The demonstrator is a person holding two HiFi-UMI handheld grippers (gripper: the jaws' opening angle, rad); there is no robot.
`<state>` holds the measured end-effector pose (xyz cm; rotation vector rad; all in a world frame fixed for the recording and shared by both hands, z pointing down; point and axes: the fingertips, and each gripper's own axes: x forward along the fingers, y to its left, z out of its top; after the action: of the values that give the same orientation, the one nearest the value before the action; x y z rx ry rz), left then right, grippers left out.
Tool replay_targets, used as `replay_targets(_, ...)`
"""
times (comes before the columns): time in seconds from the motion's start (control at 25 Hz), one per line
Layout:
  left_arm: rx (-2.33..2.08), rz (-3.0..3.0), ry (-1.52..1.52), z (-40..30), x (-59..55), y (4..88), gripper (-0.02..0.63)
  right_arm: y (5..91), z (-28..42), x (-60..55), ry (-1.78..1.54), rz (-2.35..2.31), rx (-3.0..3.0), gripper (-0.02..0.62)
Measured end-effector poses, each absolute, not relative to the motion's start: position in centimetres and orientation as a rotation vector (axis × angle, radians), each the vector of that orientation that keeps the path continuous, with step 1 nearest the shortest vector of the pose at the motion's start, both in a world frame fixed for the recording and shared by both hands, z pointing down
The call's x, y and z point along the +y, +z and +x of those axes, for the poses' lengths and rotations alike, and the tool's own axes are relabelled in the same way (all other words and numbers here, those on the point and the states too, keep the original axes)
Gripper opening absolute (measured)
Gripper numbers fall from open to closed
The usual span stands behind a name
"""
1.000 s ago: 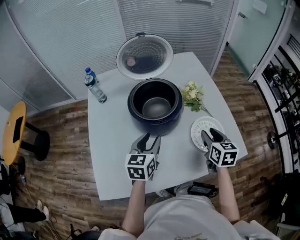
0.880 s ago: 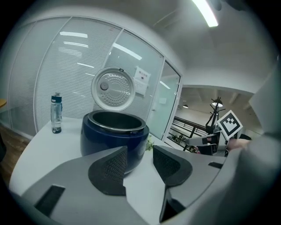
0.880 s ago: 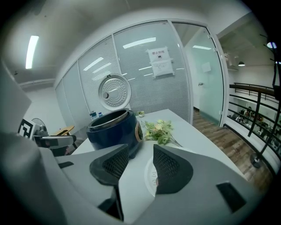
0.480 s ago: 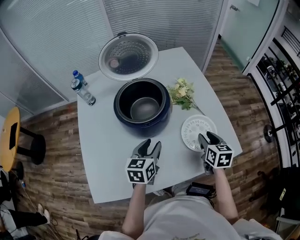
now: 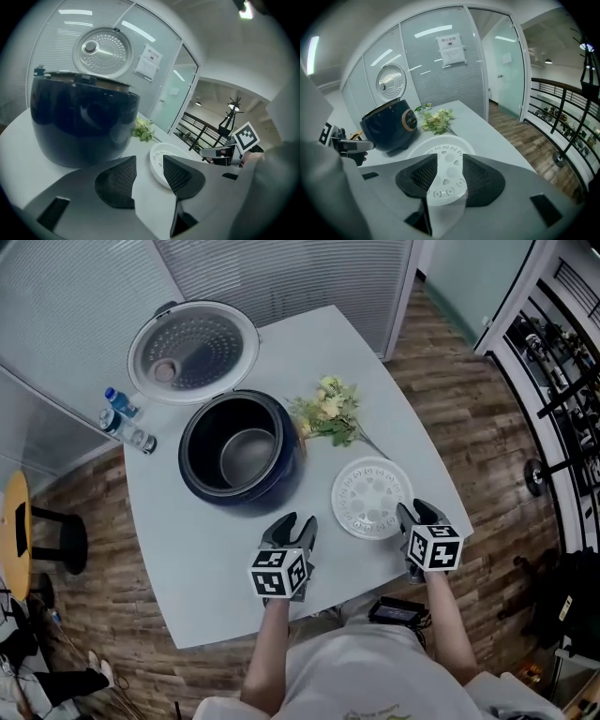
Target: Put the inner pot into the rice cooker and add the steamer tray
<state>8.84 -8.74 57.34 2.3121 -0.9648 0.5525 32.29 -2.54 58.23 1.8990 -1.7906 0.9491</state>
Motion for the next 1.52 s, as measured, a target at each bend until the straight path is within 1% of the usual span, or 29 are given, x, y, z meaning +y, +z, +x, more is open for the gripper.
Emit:
replay_targets(0.4,-0.919,2.245,0.634,13.3,-9.1,61.6,0.176,62.7,36.0,-2.1,1.029,1.866,-1.735,0.176)
replay_targets(0.56,-0.906,2.217,0.642,15.0,-9.2,62.9,0.175,63.4,36.5,-2.5,0.978,1.839,-1.749,0.176)
replay_targets(0.8,-0.912,2.174,0.692,16.4,-9.4,65.0,0.175,64.3,37.0,-2.9,1.005,1.825,-1.749,0.173)
replay_targets(1.0,-0.921,2.143,0.719,17.3,-9.4,66.0,0.175,64.5,37.5,-2.9,1.013,1.836,-1.756,0.15)
replay_targets(1.2,-0.94,2.132,0.742,17.5,-9.6,66.7,0.172,65.5,37.0,-2.8,1.024,1.803,-1.76,0.149)
replay_targets(1.28,-0.935,2.128,0.752,17.7,-9.6,67.0,0.157,65.7,36.9,-2.9,1.018,1.795,-1.761,0.129)
replay_targets(1.36,-0.932,2.128,0.762,17.8,-9.6,67.2,0.106,65.8,36.7,-3.0,1.012,1.783,-1.766,0.112)
replay_targets(1.52,-0.934,2.122,0.764,17.8,-9.7,67.3,0.097,65.8,36.6,-3.0,1.044,1.766,-1.772,0.101)
